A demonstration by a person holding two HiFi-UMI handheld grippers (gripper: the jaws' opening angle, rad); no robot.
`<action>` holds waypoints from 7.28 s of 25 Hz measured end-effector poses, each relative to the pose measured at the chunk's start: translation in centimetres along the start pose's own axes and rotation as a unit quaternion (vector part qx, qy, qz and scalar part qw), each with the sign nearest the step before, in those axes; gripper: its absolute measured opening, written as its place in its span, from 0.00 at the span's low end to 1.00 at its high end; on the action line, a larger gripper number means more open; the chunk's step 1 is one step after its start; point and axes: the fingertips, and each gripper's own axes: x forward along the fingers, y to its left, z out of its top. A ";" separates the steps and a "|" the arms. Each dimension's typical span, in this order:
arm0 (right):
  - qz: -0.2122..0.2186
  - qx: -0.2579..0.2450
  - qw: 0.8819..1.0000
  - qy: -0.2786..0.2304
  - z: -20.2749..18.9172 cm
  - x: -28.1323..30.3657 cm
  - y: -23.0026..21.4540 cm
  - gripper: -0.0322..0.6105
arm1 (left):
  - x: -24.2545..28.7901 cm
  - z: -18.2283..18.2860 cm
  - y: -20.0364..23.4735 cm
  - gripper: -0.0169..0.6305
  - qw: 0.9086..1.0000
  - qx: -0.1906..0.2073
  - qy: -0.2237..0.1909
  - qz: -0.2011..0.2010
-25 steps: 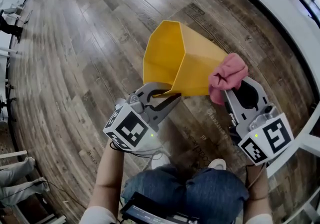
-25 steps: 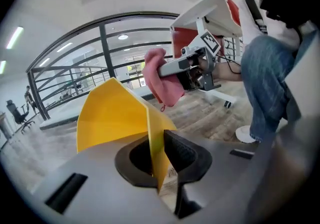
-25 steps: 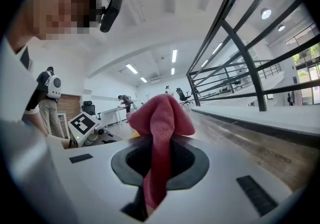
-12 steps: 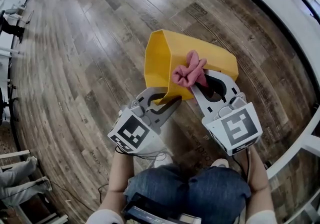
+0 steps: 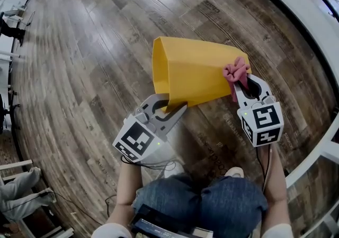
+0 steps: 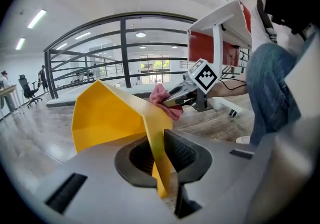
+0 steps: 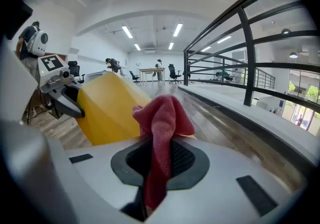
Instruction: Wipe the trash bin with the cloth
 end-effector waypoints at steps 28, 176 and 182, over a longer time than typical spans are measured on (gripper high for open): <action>0.164 -0.116 0.973 -0.115 8.2 -3.1 14.7 0.13 | 0.6 -0.5 -0.3 0.09 1.000 -0.027 0.006 0.012; -0.021 -0.202 0.979 -0.014 1.2 7.7 1.6 0.13 | 0.3 -6.7 -0.6 0.09 0.956 -0.283 0.025 0.078; -0.056 -0.189 0.980 0.011 0.9 8.6 -1.3 0.13 | 0.3 -6.9 -0.8 0.09 0.954 -0.289 0.026 0.076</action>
